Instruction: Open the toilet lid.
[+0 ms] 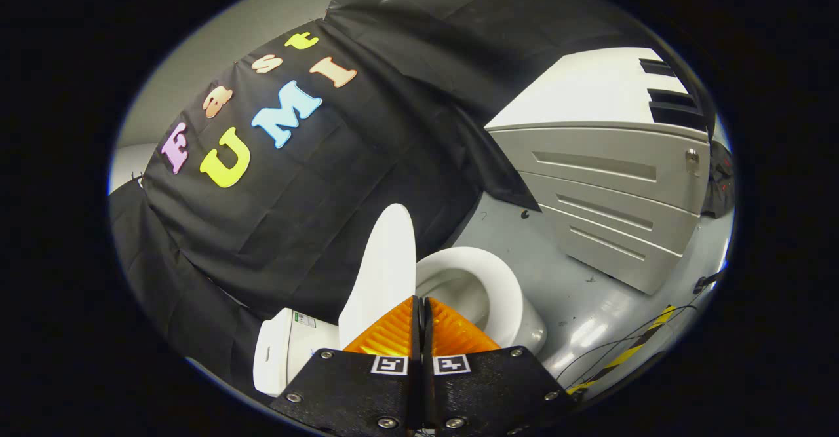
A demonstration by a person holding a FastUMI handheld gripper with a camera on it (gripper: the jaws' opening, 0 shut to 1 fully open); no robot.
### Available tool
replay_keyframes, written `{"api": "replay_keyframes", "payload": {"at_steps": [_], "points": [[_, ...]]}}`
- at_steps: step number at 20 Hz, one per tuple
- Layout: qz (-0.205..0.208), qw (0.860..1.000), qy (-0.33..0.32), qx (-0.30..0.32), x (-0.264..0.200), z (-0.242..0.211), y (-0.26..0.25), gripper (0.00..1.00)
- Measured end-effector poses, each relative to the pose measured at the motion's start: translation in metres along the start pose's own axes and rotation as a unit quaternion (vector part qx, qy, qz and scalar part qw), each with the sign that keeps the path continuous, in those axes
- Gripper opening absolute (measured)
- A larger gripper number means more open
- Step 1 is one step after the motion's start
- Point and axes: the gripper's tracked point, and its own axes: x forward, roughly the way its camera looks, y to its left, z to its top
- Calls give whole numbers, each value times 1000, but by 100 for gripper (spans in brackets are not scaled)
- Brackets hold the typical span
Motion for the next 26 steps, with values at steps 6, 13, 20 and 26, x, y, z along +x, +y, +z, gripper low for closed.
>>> {"api": "replay_keyframes", "payload": {"at_steps": [6,13,20,26], "points": [[3,998,-9,-59,-11,10,31,0],[9,992,-22,-121,-27,15,74,0],[8,987,-27,-159,-35,19,99,0],[3,981,-35,-190,-42,19,117,0]]}}
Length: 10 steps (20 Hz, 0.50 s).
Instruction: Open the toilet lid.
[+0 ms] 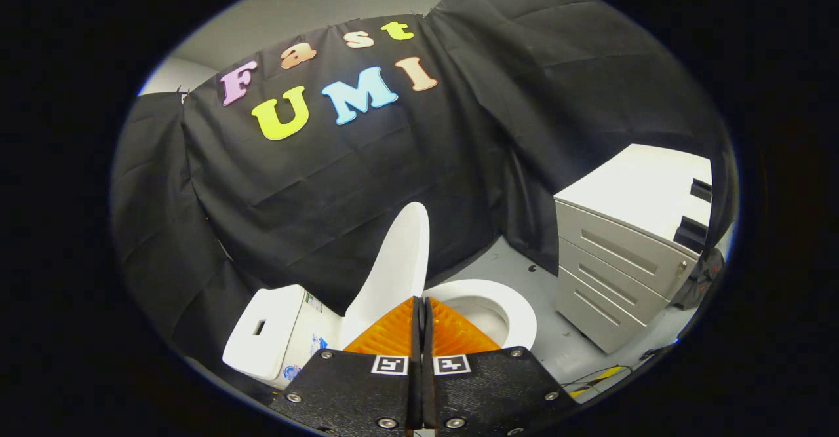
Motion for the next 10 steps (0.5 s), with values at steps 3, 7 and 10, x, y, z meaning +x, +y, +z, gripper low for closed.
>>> {"api": "replay_keyframes", "payload": {"at_steps": [3,7,10], "points": [[-1,1000,-1,-11,-2,2,7,0],[-6,1000,-2,-30,-4,5,14,0],[-10,999,-3,-46,-6,8,21,0]]}}
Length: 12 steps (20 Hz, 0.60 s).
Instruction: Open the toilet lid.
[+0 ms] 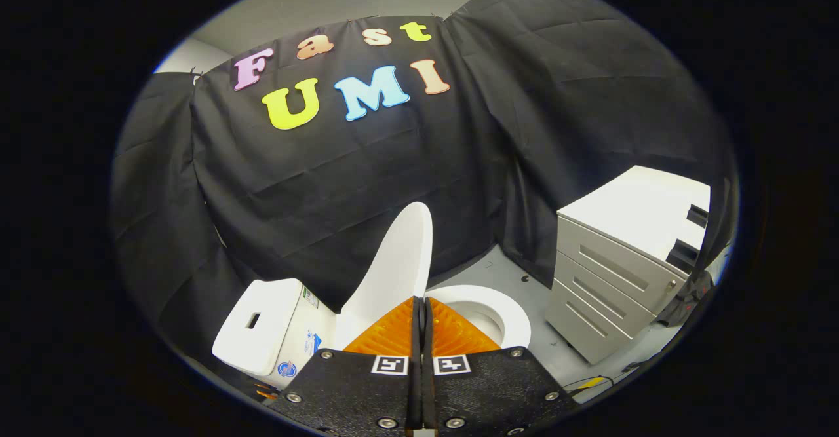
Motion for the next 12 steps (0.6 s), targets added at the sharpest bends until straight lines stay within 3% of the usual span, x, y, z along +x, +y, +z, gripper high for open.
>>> {"api": "replay_keyframes", "payload": {"at_steps": [12], "points": [[-7,1000,-3,-26,-6,11,26,0]]}}
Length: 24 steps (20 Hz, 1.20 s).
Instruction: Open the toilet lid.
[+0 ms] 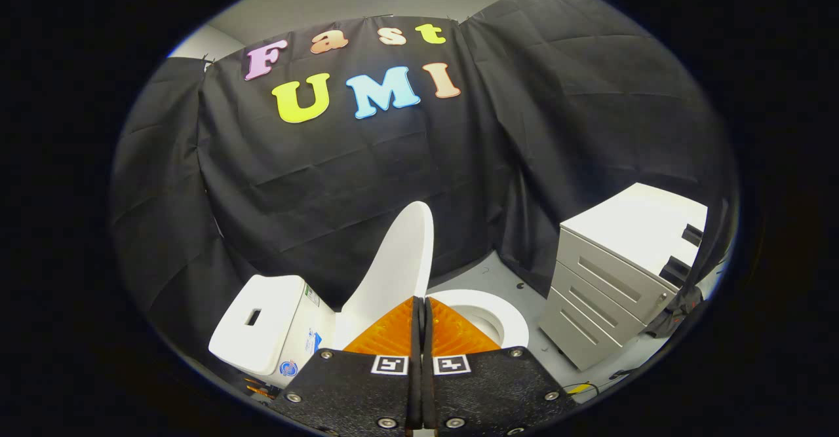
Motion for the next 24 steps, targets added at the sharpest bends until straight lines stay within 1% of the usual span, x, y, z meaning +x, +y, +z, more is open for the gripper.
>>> {"api": "replay_keyframes", "payload": {"at_steps": [5,18,24], "points": [[-5,1000,0,-10,-2,6,13,0],[-1,998,-12,-63,-11,20,51,0],[13,995,-25,-93,-18,27,80,0]]}}
